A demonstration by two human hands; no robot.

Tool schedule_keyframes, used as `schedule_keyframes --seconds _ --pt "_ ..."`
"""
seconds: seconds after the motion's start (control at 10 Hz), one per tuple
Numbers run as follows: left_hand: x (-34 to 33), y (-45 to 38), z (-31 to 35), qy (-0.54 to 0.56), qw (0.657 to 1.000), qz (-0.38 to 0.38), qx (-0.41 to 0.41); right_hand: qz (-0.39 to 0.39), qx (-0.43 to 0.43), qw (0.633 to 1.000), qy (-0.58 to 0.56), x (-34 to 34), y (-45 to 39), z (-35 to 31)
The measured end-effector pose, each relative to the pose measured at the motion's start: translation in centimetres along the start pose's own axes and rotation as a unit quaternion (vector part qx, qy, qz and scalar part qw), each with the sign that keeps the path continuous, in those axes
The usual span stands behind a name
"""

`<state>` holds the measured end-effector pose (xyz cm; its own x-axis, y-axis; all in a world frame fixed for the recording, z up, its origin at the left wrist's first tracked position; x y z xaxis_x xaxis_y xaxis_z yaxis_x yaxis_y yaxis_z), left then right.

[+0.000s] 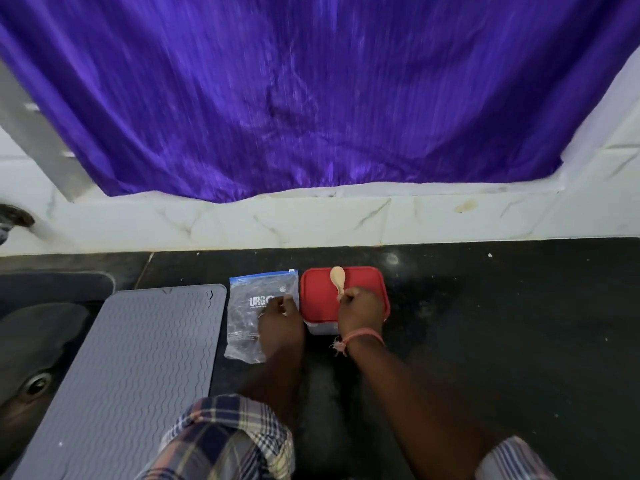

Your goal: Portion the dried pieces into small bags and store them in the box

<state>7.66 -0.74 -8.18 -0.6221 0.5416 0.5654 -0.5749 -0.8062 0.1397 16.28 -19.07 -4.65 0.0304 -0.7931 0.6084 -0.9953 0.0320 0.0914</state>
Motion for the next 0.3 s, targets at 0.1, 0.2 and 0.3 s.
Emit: schedule_keyframes --seconds 0.1,0.2,0.3 --pt "0.0 0.7 0.7 0.012 0.999 -0.021 -0.022 -0.001 -0.018 0.999 0.030 0.4 -0.1 -0.1" --pt "0.1 1.6 0.8 0.027 0.998 -0.031 -0.052 0.000 -0.019 0.999 0.047 0.6 -0.3 -0.3" --pt "0.6 2.0 1.7 -0.053 0.996 -0.007 -0.065 0.010 -0.046 0.998 0.048 1.2 -1.0 0.2"
Point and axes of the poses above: each hand's wrist, its own y-axis away from the middle knuckle, its own x-axis out of the back of the hand, z = x × y, the point moved 8 cm from there along -y, towards the middle knuckle, and after that the axes turned 1 degree about x, right-handed, at the moved point
